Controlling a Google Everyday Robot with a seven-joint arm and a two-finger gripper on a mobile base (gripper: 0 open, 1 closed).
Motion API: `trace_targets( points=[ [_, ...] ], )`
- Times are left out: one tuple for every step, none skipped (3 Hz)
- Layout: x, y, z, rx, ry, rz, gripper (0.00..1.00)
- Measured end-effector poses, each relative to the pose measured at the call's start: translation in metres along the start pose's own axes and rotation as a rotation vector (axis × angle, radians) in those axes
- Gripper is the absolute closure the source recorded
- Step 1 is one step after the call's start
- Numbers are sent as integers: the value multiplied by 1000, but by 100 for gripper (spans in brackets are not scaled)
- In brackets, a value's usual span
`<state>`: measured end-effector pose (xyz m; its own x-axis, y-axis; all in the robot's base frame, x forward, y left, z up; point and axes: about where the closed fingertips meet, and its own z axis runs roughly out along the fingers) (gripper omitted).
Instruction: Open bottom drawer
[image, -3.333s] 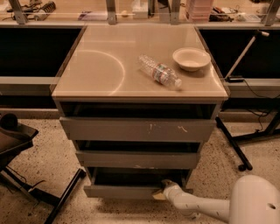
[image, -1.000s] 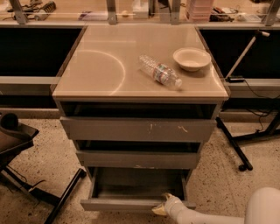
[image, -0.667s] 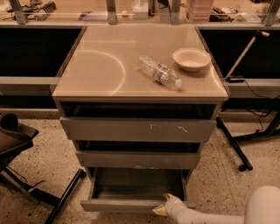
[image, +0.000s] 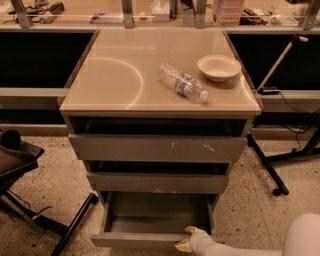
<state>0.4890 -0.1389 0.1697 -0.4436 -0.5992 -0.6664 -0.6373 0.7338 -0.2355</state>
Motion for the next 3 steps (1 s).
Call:
trace_targets(
  points=[
    [7, 10, -7, -20, 12, -10, 100],
    [5, 11, -9, -20, 13, -10, 100],
    [18, 26, -18, -49, 30, -18, 100]
  ],
)
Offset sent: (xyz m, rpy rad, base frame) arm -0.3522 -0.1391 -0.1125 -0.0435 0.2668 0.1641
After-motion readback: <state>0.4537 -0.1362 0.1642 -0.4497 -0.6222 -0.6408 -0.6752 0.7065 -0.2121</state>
